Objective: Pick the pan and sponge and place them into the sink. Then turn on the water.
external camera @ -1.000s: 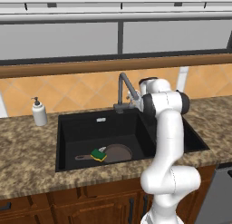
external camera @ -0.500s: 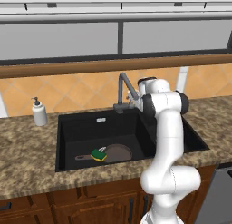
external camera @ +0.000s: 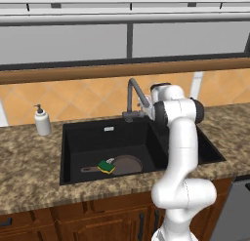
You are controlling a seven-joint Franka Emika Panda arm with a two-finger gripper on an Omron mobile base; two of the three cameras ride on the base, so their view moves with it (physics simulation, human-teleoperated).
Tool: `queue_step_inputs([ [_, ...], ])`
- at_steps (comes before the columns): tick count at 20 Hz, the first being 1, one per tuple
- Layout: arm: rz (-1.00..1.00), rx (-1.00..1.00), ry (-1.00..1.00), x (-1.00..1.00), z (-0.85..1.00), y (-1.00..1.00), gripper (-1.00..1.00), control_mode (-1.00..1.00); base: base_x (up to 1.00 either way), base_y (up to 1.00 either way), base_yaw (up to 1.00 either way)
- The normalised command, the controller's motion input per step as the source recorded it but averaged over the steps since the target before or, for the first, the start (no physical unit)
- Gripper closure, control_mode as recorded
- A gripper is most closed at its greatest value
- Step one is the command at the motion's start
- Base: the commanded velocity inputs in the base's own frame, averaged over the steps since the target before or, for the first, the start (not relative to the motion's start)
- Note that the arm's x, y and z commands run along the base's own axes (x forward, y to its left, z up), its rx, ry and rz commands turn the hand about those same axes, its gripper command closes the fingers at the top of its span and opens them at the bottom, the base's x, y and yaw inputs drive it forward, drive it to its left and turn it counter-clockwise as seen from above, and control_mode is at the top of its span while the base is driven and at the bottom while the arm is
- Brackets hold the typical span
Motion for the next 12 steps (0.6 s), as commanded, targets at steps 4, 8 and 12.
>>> queue_step_inputs([
  [4, 0.00, 0.30, 0.01, 0.13, -0.14, 0.00, 1.00, -1.00, 0.00, 0.00, 0.00],
  [8, 0.00, 0.28, 0.06, 0.08, -0.11, 0.00, 1.00, -1.00, 0.00, 0.00, 0.00],
  [12, 0.00, 0.25, 0.07, 0.04, -0.15, 0.00, 1.00, -1.00, 0.00, 0.00, 0.00],
])
